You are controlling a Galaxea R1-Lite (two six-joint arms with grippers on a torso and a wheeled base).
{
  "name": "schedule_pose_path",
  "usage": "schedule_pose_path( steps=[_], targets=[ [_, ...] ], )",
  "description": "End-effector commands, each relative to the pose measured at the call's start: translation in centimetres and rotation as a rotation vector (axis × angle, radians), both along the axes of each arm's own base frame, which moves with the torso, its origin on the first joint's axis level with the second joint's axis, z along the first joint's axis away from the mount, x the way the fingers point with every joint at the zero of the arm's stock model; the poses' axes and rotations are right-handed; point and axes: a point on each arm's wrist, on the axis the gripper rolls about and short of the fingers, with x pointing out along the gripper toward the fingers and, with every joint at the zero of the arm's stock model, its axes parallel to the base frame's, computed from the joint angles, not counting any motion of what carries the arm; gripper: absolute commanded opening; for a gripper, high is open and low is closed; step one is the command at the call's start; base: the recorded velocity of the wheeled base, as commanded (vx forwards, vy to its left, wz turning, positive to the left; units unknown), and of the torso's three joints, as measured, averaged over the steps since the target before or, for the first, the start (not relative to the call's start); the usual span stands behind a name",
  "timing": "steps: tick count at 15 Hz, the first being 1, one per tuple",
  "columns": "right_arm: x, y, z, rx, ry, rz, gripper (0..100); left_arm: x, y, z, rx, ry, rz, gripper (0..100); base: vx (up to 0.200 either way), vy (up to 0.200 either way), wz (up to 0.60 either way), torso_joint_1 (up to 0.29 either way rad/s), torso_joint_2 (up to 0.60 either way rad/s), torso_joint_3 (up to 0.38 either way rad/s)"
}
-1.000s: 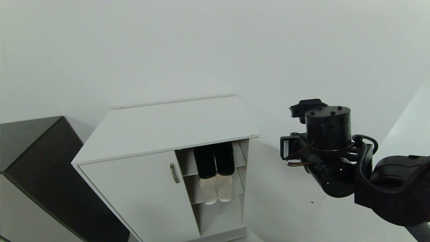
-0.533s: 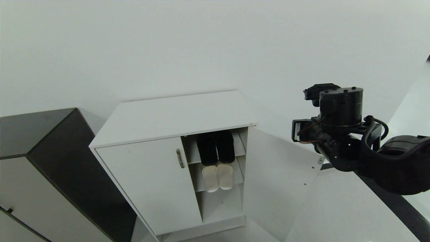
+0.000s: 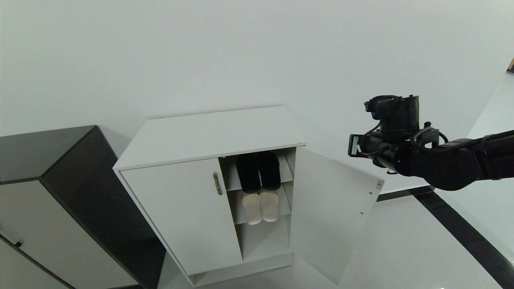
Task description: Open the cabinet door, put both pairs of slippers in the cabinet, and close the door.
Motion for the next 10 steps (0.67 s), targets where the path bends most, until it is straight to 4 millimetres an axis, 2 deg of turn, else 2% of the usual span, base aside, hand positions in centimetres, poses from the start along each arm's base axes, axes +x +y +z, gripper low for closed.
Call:
schedule_pose_path(
  steps=[1,3,6,10],
  targets=[
    [2.0,-0.7,-1.8,-0.009,0.038,-0.027,0,0.0,0.0,0.0,0.000,-0.001,0.001,0,0.000,0.000,0.00,0.000,0.00,0.000],
    [3.7,-1.3,-3.8,-0.018,0.076,-0.058,0,0.0,0.0,0.0,0.000,0.001,0.001,0,0.000,0.000,0.00,0.000,0.00,0.000],
    [4.9,-1.8,-5.2,-0.016,0.099,-0.083,0,0.0,0.0,0.0,0.000,0.001,-0.001,0,0.000,0.000,0.00,0.000,0.00,0.000],
    [5.0,-1.8,-5.8,-0.015,0.116,-0.087,0,0.0,0.0,0.0,0.000,0.001,0.001,0,0.000,0.000,0.00,0.000,0.00,0.000]
  ],
)
